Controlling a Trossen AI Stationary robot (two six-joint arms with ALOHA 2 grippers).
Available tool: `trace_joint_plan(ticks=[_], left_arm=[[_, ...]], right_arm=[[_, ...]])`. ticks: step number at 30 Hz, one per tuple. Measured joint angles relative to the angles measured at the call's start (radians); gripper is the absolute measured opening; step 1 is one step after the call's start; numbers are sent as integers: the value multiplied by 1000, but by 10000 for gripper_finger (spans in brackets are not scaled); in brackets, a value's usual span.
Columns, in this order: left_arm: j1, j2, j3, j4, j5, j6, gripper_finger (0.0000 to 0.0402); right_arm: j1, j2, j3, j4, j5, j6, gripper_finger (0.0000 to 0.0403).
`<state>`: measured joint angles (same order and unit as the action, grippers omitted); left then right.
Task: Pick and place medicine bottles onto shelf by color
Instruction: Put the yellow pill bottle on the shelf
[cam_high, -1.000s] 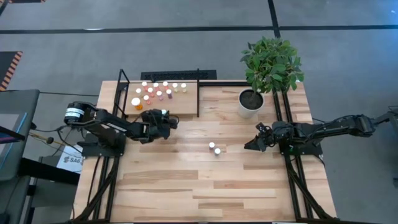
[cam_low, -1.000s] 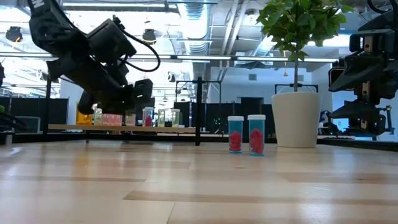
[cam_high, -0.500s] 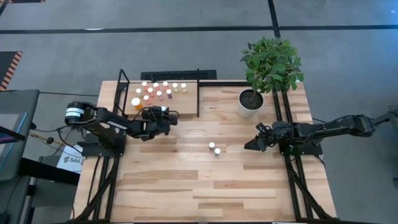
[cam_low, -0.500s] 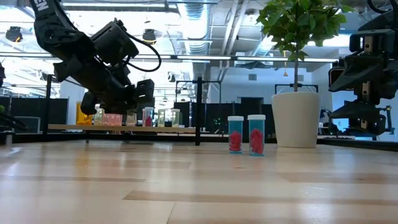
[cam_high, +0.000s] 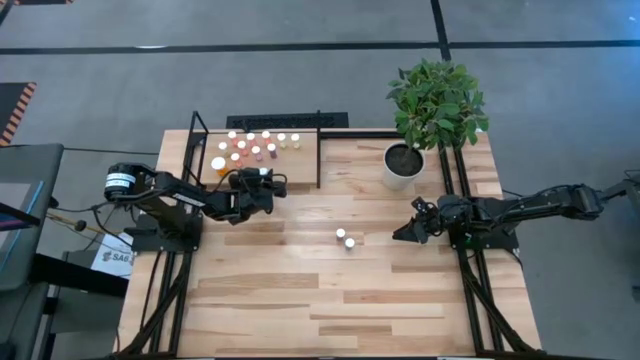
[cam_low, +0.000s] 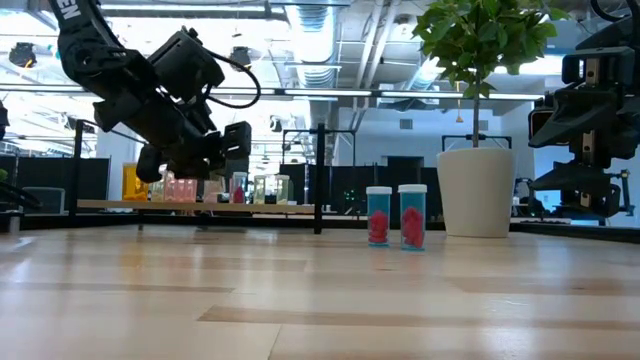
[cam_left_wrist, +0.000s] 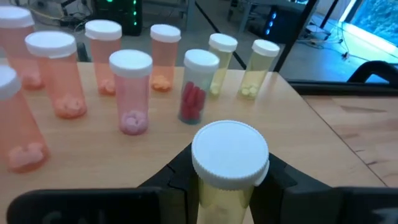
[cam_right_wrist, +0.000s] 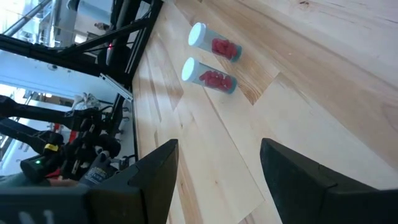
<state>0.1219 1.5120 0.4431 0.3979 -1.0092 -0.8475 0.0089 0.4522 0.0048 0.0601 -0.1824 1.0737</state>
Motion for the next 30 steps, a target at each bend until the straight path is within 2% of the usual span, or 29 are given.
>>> trace_joint_plan(ticks=[14,23,30], left_arm=[[0,0,0,-6,0,112,85],[0,17,1,-92,6,-14,85],[-1,71,5,-70,-57,-100,85]], right_arm=[[0,0,0,0,0,0,249],[0,0,0,0,0,0,249],[0,0,0,0,0,0,249]])
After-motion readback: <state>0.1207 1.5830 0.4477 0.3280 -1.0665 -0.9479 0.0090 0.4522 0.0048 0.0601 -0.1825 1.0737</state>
